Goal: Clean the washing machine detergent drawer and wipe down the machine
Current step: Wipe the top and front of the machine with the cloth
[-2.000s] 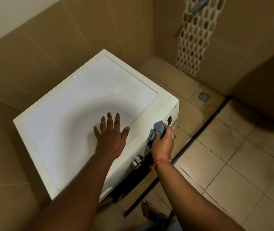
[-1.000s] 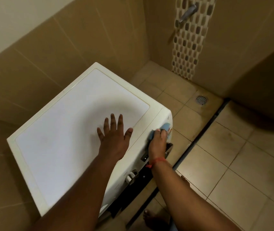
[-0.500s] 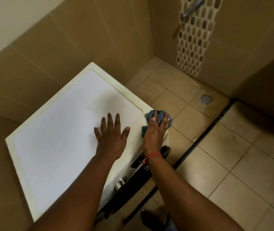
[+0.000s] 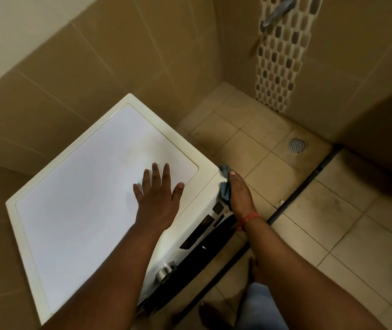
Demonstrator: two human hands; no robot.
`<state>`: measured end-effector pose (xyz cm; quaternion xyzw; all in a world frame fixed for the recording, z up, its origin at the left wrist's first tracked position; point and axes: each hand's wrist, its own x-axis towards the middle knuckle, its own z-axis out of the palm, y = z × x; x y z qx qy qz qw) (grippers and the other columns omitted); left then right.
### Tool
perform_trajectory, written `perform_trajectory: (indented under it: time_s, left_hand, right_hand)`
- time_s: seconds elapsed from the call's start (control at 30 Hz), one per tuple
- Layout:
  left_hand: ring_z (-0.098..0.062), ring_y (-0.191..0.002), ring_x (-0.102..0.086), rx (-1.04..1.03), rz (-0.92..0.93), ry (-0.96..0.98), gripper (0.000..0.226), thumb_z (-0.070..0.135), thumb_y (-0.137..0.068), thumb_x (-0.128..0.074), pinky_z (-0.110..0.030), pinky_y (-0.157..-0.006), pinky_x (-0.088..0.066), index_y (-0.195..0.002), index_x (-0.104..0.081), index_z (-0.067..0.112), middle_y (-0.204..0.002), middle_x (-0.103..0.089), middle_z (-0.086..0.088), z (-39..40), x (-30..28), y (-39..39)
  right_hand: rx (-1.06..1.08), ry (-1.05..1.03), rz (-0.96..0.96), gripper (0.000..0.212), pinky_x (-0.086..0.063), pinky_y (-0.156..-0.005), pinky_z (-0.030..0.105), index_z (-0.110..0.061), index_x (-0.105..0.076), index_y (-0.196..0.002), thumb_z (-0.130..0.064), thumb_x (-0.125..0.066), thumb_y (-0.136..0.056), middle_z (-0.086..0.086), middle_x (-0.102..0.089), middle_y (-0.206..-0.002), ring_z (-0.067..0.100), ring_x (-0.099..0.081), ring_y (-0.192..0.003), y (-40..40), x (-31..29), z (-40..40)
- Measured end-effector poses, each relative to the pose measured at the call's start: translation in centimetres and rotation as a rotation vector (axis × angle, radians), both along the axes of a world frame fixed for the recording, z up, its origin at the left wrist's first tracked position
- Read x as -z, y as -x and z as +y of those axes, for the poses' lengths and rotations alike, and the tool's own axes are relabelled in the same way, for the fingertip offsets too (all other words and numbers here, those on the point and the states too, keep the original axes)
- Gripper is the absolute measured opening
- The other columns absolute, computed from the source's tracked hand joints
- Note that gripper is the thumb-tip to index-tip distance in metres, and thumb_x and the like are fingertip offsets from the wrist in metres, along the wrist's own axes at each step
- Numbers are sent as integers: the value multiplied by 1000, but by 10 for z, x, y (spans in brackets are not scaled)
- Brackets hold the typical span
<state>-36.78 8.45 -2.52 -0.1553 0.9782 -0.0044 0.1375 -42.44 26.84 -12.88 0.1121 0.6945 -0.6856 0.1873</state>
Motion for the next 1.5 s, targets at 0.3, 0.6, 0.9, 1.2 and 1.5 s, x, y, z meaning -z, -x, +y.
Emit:
perform_trajectory:
  time_s: [0.3, 0.6, 0.9, 1.2, 1.5]
  left_hand:
    - [-28, -151, 4, 8, 27, -26, 87, 71, -80, 11, -56, -118, -3, -156, 5, 28, -164, 8, -5, 12, -1, 15]
    - [-28, -151, 6, -33, 23, -48, 82, 67, -84, 8, -57, -119, -3, -156, 6, 27, -164, 9, -5, -7, -3, -10]
    - [-27, -151, 10, -65, 19, -96, 80, 64, -85, 2, -56, -119, 0, -155, 9, 28, -164, 11, -4, -34, -8, -48]
    - [-27, -150, 11, -24, 27, -87, 80, 65, -84, 4, -57, -119, 1, -155, 11, 28, -164, 14, -5, -76, -14, -101]
    - [-28, -151, 9, -10, 12, -80, 80, 64, -84, 3, -57, -119, -1, -155, 10, 27, -164, 12, -6, -108, -7, -135]
  right_hand:
    - [24, 275, -241, 41, -47, -73, 13, -22, -61, -123, -48, -37, -101, -9, -60, -101, -2, -55, -83, -2, -12, 4]
    - [391, 359, -460, 102, -41, -109, 48, -36, -53, -132, -100, -45, -53, -1, -64, -126, 20, -59, -118, -33, 81, -34]
    - [313, 278, -428, 73, -24, -118, 49, -25, -47, -129, -79, -26, -86, -1, -43, -142, 18, -39, -127, -106, -41, -96]
    - [273, -234, 132, 49, -17, -118, 42, -36, -29, -149, -52, -25, -102, -6, 15, -163, 22, 9, -150, -75, -47, -89]
    - [-194, -515, 423, 73, -5, -119, 33, -23, -8, -157, -2, -45, -98, -14, 30, -157, 18, 21, -148, -232, -45, -140]
